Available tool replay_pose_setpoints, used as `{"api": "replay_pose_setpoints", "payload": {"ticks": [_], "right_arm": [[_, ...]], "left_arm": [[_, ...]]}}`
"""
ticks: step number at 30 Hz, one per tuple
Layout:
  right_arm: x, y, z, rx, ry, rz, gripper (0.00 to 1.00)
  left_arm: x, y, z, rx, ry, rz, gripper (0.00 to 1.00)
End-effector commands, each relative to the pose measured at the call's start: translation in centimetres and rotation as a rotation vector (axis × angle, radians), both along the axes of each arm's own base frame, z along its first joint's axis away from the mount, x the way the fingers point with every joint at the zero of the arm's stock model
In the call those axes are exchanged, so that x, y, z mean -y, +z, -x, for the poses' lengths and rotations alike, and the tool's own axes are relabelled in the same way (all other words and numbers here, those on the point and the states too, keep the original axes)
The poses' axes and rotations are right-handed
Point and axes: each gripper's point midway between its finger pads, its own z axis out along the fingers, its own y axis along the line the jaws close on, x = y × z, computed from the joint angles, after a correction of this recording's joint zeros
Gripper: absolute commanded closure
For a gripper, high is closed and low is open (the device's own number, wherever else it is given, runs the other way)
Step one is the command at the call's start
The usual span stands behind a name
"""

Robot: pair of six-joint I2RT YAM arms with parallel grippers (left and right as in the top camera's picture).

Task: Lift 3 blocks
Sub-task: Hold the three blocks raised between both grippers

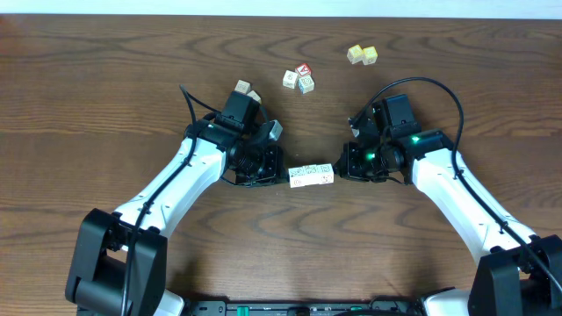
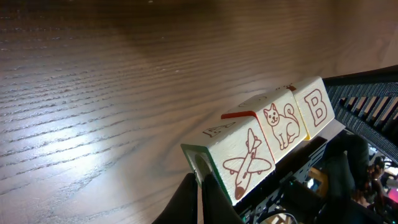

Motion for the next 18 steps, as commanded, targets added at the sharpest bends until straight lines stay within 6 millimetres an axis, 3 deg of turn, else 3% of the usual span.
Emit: {"api": "replay_pose_setpoints", "payload": {"ticks": [1, 18], "right_arm": [[-4.4, 2.7, 2.6, -0.028, 0.132, -0.173, 0.99], [-4.2, 2.4, 2.3, -0.019, 0.120, -0.152, 0.99]], "left_arm": [[2.5, 2.2, 0.2, 0.006, -0.052, 0.122, 0.93], [3.8, 2.3, 0.4, 0.024, -0.070, 0.133, 0.93]]}}
